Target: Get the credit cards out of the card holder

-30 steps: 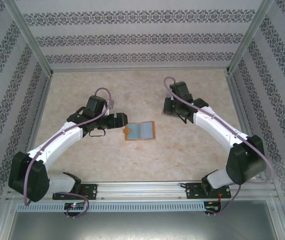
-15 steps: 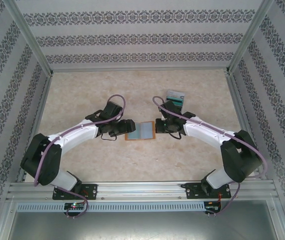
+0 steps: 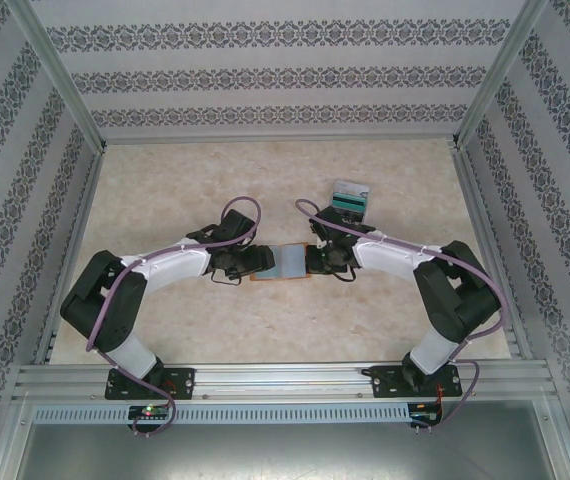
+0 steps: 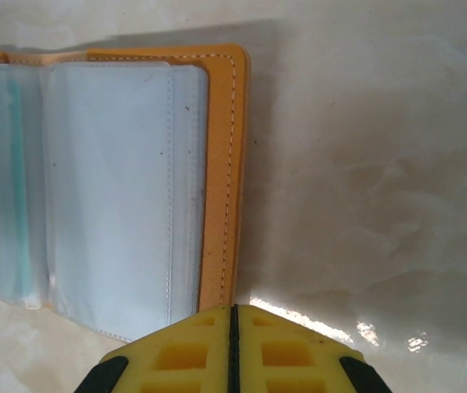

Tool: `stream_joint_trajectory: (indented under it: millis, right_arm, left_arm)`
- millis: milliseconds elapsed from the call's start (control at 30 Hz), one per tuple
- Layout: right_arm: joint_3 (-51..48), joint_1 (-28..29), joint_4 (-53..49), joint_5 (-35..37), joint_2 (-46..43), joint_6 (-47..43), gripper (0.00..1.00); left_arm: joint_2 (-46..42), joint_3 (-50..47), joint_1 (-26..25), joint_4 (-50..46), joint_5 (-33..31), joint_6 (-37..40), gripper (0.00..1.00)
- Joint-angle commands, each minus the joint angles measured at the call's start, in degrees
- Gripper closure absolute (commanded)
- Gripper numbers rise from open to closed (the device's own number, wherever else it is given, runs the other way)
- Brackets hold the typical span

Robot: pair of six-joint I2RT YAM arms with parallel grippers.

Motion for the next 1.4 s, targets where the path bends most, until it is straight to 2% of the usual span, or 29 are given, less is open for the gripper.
stream_joint_trajectory:
  millis: [0, 433, 867, 1100, 1167, 1300, 1367]
  right_arm:
    - [2.04, 0.79, 1.72, -0.09, 1.90, 0.62, 1.00]
    - [2.25, 1.07, 2.85, 0.37, 5.54, 1.62, 1.00]
    - [2.23, 2.30, 3.06, 0.22, 7.18, 2.75, 1.00]
    - [2.52, 2.38, 2.81, 0.10, 7.62, 2.90, 1.00]
    - [2.65, 2.37, 2.71, 0.08, 7.70, 2.87, 1.00]
    - [2.70, 2.37, 2.68, 0.16, 7.71, 2.83, 1.00]
    - [2.67, 2.33, 2.65, 0.08, 7.70, 2.81, 1.00]
  left_arm:
    - [1.40, 0.98, -0.61, 2.49, -0.20, -0.41, 0.39]
    - [5.69, 3.89, -0.58, 1.90, 2.17, 2.23, 0.41]
    - [6.64, 3.69, -0.67, 5.98, 8.33, 2.05, 0.46]
    - [6.07, 4.73, -1.23, 6.71, 9.98, 2.33, 0.45]
    - [6.16, 5.11, -1.36, 6.57, 9.98, 2.46, 0.39]
    - [6.35, 5.54, -1.53, 5.91, 9.73, 2.93, 0.17]
    - [6.26, 5.52, -1.54, 5.88, 9.55, 3.09, 0.12]
